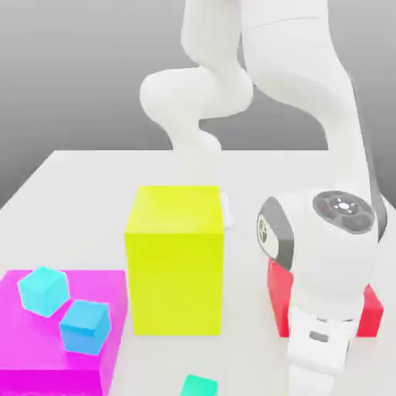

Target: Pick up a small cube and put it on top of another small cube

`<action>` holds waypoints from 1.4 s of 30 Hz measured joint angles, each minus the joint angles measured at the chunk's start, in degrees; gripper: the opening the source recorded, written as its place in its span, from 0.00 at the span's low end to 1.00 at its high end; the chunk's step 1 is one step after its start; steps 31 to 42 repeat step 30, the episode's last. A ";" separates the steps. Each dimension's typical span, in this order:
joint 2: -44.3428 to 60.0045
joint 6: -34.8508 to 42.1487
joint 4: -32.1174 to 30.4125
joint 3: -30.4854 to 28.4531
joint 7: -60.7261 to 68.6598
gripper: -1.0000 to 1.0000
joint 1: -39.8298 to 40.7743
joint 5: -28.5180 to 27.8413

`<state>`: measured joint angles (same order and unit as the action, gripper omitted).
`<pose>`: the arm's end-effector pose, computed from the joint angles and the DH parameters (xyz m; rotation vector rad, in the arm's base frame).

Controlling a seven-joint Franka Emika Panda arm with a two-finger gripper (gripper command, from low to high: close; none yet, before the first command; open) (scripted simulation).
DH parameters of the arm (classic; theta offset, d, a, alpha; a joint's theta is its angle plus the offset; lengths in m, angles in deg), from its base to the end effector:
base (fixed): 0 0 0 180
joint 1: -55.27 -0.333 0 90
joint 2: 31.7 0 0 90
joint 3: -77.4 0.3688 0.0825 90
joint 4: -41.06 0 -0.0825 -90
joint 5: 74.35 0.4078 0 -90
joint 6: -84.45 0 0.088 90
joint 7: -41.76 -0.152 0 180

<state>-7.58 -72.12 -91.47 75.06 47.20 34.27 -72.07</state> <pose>0.5229 0.1744 0.1423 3.0818 0.6049 -0.0011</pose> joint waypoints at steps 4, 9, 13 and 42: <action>-7.80 5.98 -1.71 -2.54 -1.20 0.00 1.74 -0.20; -16.20 11.52 -4.25 -10.21 -5.09 0.00 8.02 -0.89; -23.64 16.50 -6.51 -16.36 -10.04 0.00 19.28 -3.28; -24.44 12.41 -11.97 -21.28 -13.28 1.00 29.86 -2.23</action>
